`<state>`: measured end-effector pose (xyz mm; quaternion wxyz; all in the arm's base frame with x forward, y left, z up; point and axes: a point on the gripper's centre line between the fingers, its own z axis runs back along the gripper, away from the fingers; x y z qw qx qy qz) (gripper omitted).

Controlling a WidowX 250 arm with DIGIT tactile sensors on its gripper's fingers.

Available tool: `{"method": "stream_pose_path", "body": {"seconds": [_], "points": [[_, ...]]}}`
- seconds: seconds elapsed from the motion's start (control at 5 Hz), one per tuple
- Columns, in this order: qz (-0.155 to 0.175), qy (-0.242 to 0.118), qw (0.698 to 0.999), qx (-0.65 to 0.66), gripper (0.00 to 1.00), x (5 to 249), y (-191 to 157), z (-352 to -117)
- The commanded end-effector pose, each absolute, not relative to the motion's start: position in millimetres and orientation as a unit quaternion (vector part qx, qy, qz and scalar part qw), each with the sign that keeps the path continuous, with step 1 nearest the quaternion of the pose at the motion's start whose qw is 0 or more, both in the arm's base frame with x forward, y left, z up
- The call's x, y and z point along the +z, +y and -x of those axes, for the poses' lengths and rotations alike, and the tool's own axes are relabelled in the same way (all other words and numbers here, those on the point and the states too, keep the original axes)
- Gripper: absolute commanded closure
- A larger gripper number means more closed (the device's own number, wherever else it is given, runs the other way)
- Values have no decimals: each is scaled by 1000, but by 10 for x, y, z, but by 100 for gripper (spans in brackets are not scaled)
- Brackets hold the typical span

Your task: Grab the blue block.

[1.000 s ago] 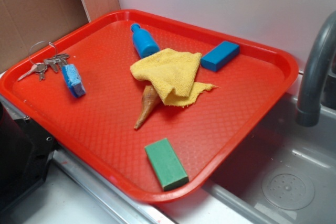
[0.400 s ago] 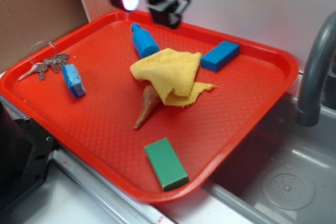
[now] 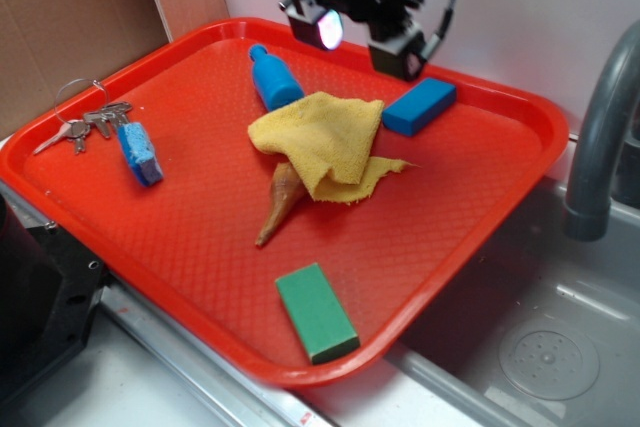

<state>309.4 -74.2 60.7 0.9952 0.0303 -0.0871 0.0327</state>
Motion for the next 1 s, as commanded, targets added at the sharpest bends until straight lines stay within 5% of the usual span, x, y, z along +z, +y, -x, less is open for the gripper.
{"method": "stream_pose_path", "body": {"seconds": [0.0, 0.2, 0.4, 0.8], "points": [[-4, -85, 996, 5, 0, 339, -905, -3341], [-20, -70, 997, 0, 100, 208, -861, -3339], [-34, -58, 998, -5, 100, 313, -780, -3289], [-40, -91, 995, 16, 100, 1245, -460, -2764]]}}
